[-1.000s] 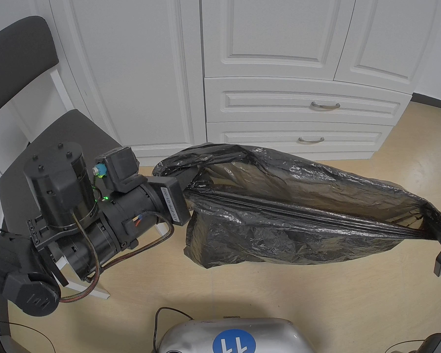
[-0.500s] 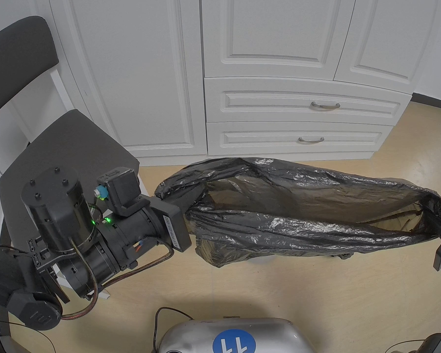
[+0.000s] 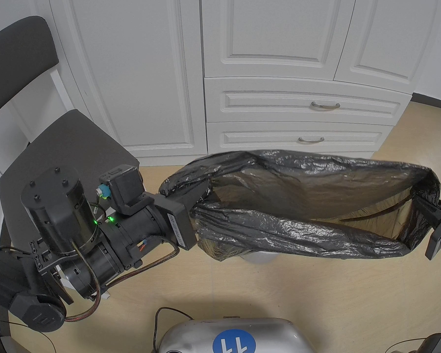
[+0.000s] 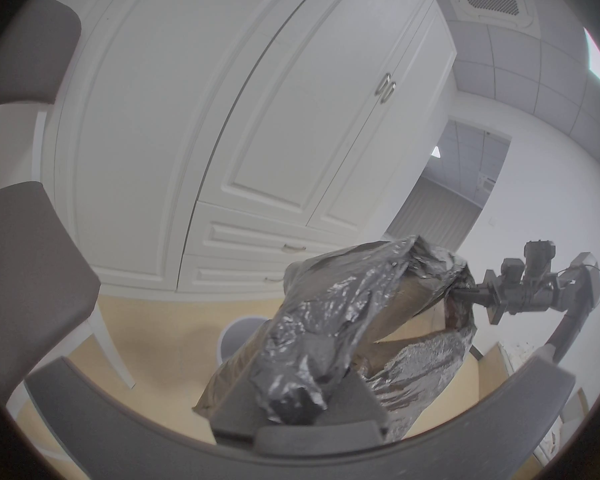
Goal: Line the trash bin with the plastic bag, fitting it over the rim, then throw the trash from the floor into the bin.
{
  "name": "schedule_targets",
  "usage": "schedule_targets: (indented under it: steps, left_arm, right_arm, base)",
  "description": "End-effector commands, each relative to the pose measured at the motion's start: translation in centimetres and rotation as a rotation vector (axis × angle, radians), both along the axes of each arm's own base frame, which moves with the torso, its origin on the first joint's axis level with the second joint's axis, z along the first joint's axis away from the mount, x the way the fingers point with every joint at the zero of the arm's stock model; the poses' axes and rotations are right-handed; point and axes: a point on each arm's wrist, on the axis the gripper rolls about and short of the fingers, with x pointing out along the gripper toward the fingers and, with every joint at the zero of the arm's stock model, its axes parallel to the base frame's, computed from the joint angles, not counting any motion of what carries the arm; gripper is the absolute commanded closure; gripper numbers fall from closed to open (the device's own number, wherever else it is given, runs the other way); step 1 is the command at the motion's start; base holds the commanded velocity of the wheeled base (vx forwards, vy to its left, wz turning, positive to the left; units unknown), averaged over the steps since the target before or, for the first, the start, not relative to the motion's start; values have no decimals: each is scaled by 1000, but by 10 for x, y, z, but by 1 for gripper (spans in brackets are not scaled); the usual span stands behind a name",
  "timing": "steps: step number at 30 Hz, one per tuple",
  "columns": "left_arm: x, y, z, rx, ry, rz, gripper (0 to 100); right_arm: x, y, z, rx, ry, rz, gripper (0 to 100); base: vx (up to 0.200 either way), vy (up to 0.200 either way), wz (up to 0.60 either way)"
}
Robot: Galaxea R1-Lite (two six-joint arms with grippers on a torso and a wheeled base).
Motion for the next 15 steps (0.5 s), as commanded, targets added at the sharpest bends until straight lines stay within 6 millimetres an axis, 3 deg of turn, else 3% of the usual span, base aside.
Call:
schedule_targets:
  steps: [1, 9, 15]
  left_arm:
    - [4, -6, 2, -54, -41, -1, 100]
    - [11, -22, -3, -177, -167, -22, 100]
    - [12, -19, -3, -176, -172, -11, 100]
  right_arm:
    - [11, 12, -2, 47, 19, 43, 100]
    - [17, 22, 1, 118, -5, 80, 100]
    - [16, 19, 2, 110, -10, 31, 100]
  base:
    - [0, 0, 0]
    - [0, 0, 0]
    - [0, 0, 0]
